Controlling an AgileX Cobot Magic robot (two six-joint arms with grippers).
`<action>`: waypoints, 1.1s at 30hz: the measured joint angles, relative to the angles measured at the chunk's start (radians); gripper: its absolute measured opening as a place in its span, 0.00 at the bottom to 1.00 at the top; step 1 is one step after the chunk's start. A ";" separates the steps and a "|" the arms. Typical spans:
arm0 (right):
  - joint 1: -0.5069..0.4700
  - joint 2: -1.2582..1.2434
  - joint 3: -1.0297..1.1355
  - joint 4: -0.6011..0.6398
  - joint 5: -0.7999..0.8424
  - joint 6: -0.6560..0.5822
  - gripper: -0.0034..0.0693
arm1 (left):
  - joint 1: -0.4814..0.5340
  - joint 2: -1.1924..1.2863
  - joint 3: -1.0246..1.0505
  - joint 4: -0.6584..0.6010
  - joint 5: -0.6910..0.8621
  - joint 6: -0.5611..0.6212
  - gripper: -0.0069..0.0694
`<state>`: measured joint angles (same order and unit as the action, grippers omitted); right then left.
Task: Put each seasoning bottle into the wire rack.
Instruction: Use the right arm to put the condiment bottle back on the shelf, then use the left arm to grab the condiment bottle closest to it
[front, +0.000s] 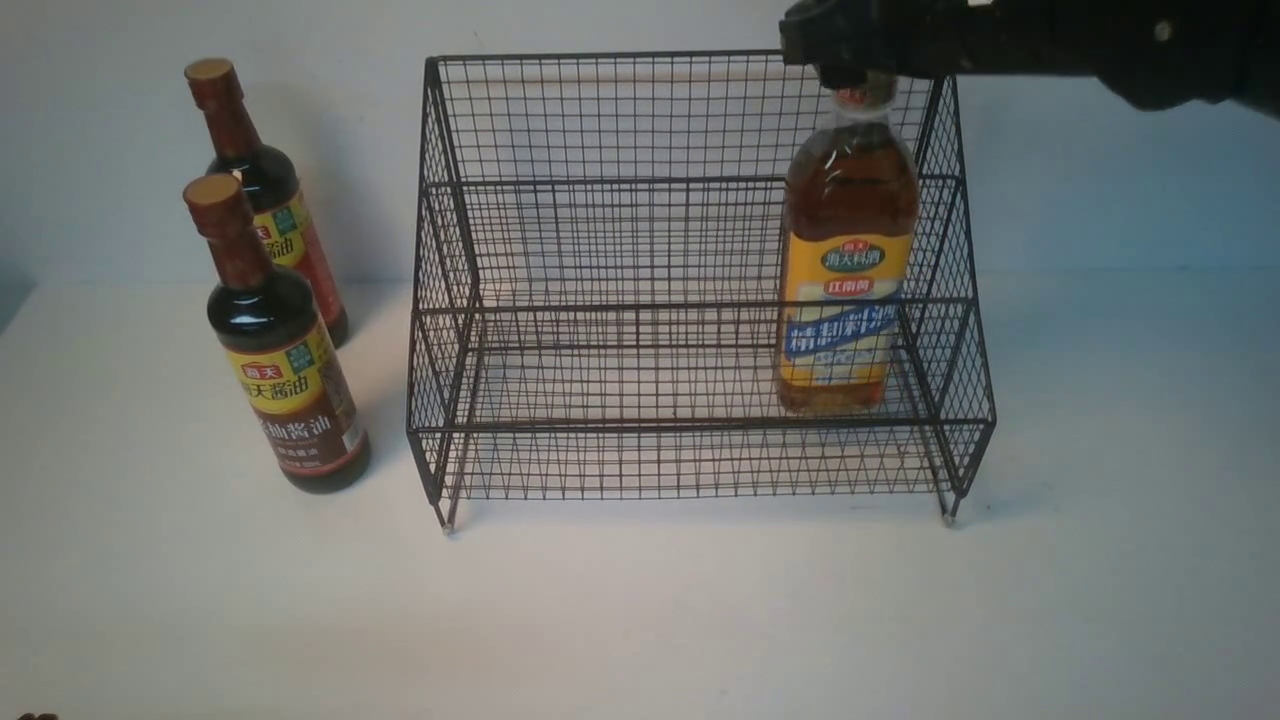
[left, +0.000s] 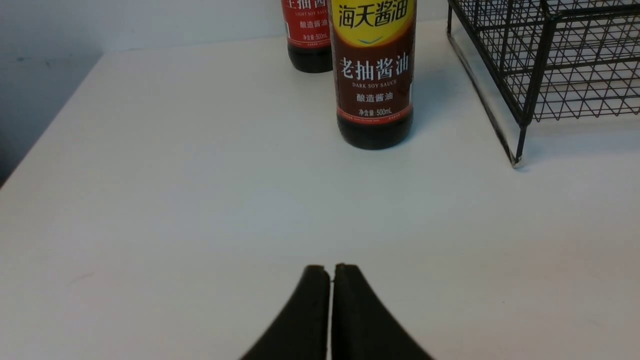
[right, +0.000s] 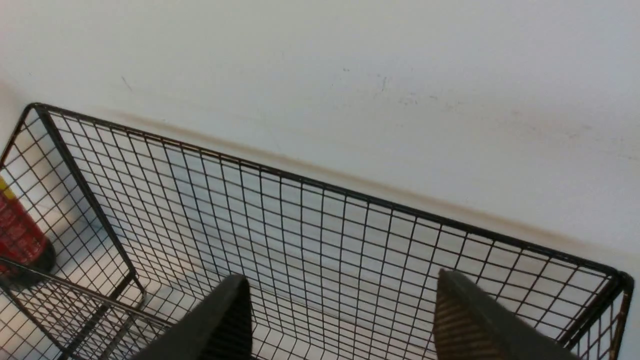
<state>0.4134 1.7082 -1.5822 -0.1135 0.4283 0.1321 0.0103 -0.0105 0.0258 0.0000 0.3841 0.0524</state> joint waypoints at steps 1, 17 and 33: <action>0.000 -0.015 0.000 -0.008 0.013 0.001 0.70 | 0.000 0.000 0.000 0.000 0.000 0.000 0.08; 0.000 -0.647 0.197 -0.179 0.206 0.077 0.07 | 0.000 0.000 0.000 0.000 0.000 0.000 0.08; -0.063 -1.305 1.119 0.048 -0.257 0.080 0.03 | 0.000 0.000 0.000 0.000 0.000 0.000 0.08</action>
<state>0.3507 0.4030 -0.4631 -0.0656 0.1713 0.2119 0.0103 -0.0105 0.0258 0.0000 0.3841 0.0524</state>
